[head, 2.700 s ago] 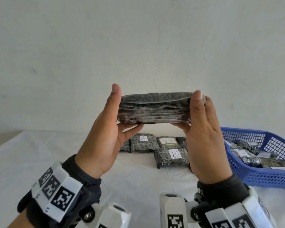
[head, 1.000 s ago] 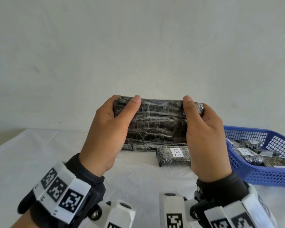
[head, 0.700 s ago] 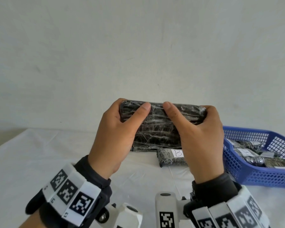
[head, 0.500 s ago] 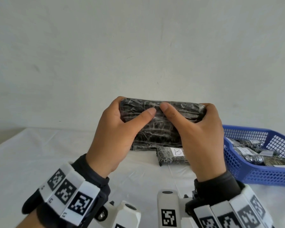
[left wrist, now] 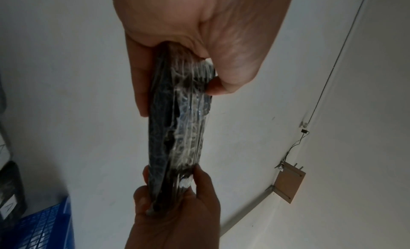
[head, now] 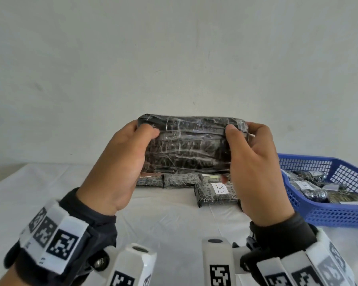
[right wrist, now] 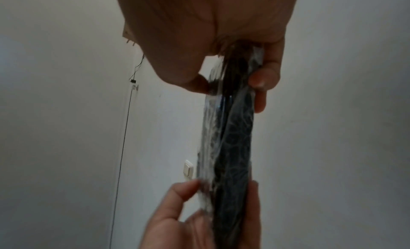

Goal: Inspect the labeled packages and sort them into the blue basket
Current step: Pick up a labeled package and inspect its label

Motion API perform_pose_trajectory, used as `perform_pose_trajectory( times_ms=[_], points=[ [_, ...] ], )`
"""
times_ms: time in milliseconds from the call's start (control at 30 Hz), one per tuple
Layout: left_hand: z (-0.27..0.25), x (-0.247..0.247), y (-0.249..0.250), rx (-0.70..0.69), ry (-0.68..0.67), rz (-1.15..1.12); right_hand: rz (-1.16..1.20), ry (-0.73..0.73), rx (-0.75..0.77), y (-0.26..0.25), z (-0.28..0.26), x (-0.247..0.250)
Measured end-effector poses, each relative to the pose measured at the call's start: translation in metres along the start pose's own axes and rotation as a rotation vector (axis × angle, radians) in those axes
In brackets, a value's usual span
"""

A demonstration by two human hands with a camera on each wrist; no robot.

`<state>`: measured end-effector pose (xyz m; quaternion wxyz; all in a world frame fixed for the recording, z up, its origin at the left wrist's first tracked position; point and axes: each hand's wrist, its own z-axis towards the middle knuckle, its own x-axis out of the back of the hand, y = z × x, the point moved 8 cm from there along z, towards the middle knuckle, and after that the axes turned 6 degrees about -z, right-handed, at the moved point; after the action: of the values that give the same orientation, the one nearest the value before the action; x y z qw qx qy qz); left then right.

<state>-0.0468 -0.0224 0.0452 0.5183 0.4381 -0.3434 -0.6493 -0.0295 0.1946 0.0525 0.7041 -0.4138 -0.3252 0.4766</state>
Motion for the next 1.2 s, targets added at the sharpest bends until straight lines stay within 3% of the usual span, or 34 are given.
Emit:
perform_pose_trajectory(
  times_ms=[267,400,667,867,1200],
  points=[
    [-0.007,-0.009,0.003,-0.157,0.068,-0.002,-0.019,0.070,0.150,-0.009,0.001,0.006],
    [-0.011,-0.013,0.005,-0.176,0.060,0.001,-0.149,0.170,0.261,-0.016,-0.004,0.009],
    [-0.015,-0.018,0.004,-0.197,0.087,0.017,-0.191,0.334,0.218,-0.018,-0.012,0.018],
    [-0.021,-0.026,0.004,-0.224,0.099,0.052,-0.232,0.349,0.206,-0.018,-0.018,0.011],
    [-0.017,-0.023,0.003,-0.169,0.047,0.017,-0.312,0.181,0.239,-0.020,-0.017,-0.001]
  ],
)
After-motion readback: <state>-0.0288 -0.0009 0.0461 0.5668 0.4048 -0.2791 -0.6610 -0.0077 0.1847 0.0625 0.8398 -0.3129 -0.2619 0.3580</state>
